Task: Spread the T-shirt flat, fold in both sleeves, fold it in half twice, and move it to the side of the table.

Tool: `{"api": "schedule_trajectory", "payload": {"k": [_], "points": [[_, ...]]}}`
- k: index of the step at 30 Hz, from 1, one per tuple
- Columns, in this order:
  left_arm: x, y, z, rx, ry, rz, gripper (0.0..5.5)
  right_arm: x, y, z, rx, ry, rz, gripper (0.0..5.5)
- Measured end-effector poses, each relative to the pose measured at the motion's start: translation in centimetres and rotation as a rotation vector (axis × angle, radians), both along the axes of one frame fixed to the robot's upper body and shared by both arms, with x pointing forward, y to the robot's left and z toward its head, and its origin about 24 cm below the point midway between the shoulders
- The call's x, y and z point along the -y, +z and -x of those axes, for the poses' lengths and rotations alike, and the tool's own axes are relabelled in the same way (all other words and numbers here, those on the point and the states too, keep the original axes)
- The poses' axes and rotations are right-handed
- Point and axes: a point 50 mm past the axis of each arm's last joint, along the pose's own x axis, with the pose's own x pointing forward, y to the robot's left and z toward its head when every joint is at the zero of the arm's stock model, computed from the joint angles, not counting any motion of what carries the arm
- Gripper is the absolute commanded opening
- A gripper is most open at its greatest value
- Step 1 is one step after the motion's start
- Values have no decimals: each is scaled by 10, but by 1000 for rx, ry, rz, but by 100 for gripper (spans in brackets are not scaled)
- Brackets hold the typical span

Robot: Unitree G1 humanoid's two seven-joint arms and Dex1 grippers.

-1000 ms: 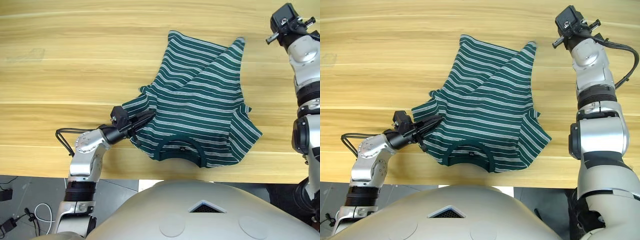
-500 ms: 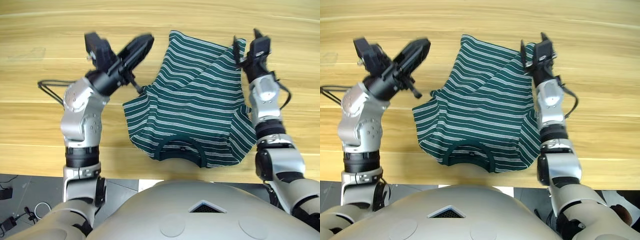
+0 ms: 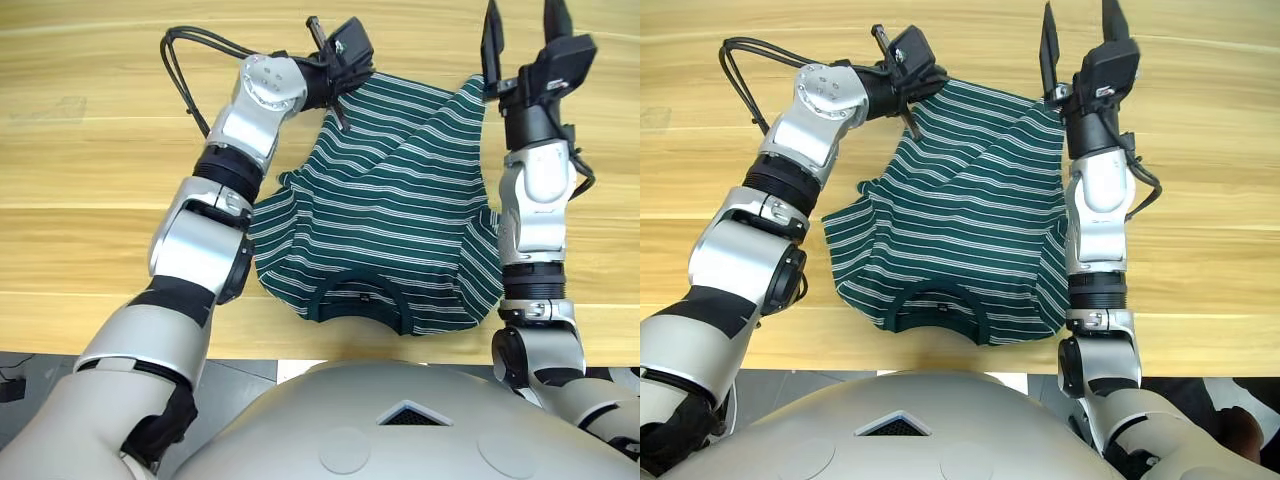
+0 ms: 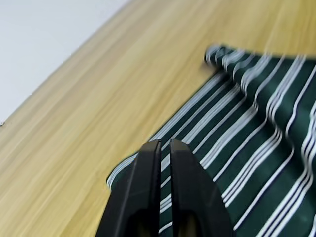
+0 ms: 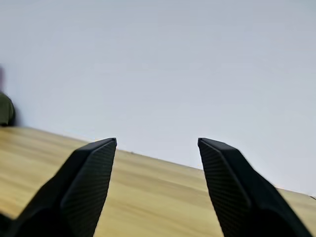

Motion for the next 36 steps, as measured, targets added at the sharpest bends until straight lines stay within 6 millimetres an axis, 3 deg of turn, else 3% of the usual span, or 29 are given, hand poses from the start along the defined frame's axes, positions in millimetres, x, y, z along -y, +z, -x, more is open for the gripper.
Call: {"api": "schedule_trajectory", "payload": {"k": [4, 10, 14, 25, 31, 36], "points": [[-12, -11, -2, 7, 24, -86, 31, 35, 46, 12, 122, -94, 45, 305], [-30, -40, 7, -33, 116, -135, 31, 31, 68, 23, 180, -76, 54, 305], [-46, -63, 17, -74, 199, -132, 31, 30, 69, 25, 178, -72, 54, 305], [-66, -70, 25, -79, 244, -64, 31, 25, 55, 22, 127, -51, 35, 305], [-127, -68, 34, -78, 345, -94, 31, 26, 51, 24, 115, -73, 24, 305], [-158, -68, 46, -82, 396, -86, 31, 25, 48, 24, 108, -75, 20, 305]]}}
